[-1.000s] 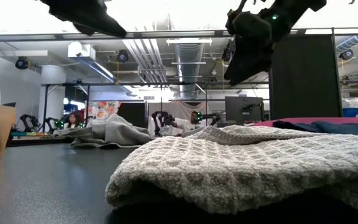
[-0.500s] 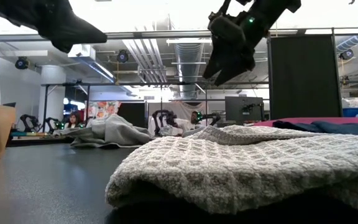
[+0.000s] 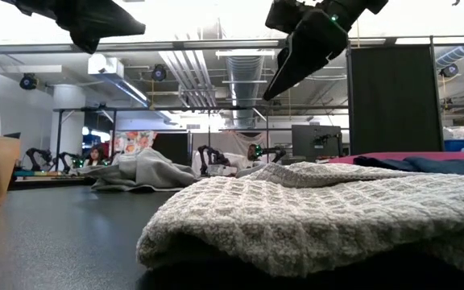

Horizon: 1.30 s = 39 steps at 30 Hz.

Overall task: Sort towels by color in basket
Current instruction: Put the right gray microfiber towel into the pink bin

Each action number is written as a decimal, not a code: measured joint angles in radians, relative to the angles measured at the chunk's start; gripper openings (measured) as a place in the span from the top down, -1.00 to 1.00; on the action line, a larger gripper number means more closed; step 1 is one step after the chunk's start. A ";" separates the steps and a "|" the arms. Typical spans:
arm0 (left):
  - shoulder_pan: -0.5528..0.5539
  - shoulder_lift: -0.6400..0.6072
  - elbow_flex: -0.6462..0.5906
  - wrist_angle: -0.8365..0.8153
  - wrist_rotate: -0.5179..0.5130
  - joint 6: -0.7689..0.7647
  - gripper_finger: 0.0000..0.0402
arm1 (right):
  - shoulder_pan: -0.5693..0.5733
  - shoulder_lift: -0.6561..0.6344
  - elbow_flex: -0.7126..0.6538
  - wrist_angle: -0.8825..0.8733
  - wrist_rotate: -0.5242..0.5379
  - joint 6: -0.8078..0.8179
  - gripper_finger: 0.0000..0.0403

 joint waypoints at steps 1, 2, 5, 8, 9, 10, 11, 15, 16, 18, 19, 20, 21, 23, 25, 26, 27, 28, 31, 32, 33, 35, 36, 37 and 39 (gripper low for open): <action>0.000 0.002 0.001 -0.003 0.000 0.000 1.00 | 0.000 0.000 -0.001 0.000 -0.002 0.000 -0.75; 0.000 0.004 0.003 -0.003 0.000 0.000 1.00 | -0.001 0.000 -0.001 0.001 -0.002 0.009 -0.75; 0.000 0.004 0.003 -0.003 -0.001 0.000 1.00 | -0.002 0.000 -0.001 0.016 0.000 0.041 -0.75; 0.000 0.004 0.003 -0.007 -0.043 0.000 1.00 | -0.003 0.000 -0.001 0.032 0.022 0.055 -0.75; 0.000 0.004 0.003 -0.006 -0.066 0.000 1.00 | -0.007 0.000 -0.002 0.022 0.047 0.055 -0.75; 0.000 0.003 0.003 -0.007 -0.092 0.000 1.00 | -0.015 0.002 -0.003 0.004 0.072 0.051 -0.74; 0.000 0.004 0.003 -0.007 -0.114 0.000 1.00 | -0.026 0.010 -0.005 -0.009 0.097 0.041 -0.73; 0.000 0.005 0.003 -0.009 -0.156 0.006 1.00 | -0.100 0.058 -0.023 -0.018 0.117 -0.008 -0.67; 0.000 0.005 0.003 -0.009 -0.156 0.007 1.00 | -0.123 0.073 -0.024 -0.014 0.105 -0.015 -0.65; 0.001 0.005 0.003 -0.009 -0.156 0.007 1.00 | -0.161 0.105 -0.024 -0.010 0.073 -0.021 -0.62; 0.001 0.005 0.003 -0.009 -0.156 0.007 1.00 | -0.180 0.122 -0.024 -0.003 0.056 -0.023 -0.60; 0.001 0.005 0.003 -0.009 -0.155 0.007 1.00 | -0.195 0.140 -0.024 0.002 0.045 -0.026 -0.59; 0.001 0.005 0.003 -0.009 -0.156 0.007 1.00 | -0.206 0.160 -0.024 0.003 0.038 -0.027 -0.57; 0.001 0.005 0.003 -0.012 -0.155 0.007 1.00 | -0.225 0.198 -0.024 0.022 0.030 -0.028 -0.53; 0.001 0.005 0.003 -0.014 -0.155 0.007 1.00 | -0.237 0.234 -0.024 0.037 0.025 -0.032 -0.49; 0.001 0.005 0.003 -0.014 -0.155 0.007 1.00 | -0.243 0.251 -0.024 0.046 0.024 -0.032 -0.47; 0.001 0.005 0.003 -0.015 -0.155 0.007 1.00 | -0.248 0.268 -0.024 0.053 0.023 -0.032 -0.45; 0.001 0.005 0.003 -0.015 -0.155 0.007 1.00 | -0.252 0.282 -0.024 0.059 0.024 -0.031 -0.42; 0.001 0.005 0.003 -0.016 -0.155 0.007 1.00 | -0.258 0.305 -0.024 0.068 0.024 -0.031 -0.33; 0.001 0.005 0.003 -0.016 -0.155 0.007 1.00 | -0.258 0.307 -0.024 0.069 0.024 -0.033 -0.29; 0.001 0.005 0.003 -0.016 -0.155 0.007 1.00 | -0.257 0.308 -0.024 0.070 0.024 -0.034 -0.25; 0.001 0.005 0.003 -0.016 -0.155 0.007 1.00 | -0.257 0.309 -0.024 0.073 0.022 -0.035 -0.15; 0.001 0.005 0.003 -0.016 -0.155 0.007 1.00 | -0.257 0.310 -0.024 0.076 0.020 -0.036 -0.10; 0.001 0.005 0.003 -0.016 -0.155 0.007 1.00 | -0.257 0.310 -0.024 0.079 0.016 -0.037 -0.04; 0.001 0.005 0.003 -0.016 -0.155 0.007 1.00 | -0.259 0.310 -0.024 0.080 0.002 -0.037 0.09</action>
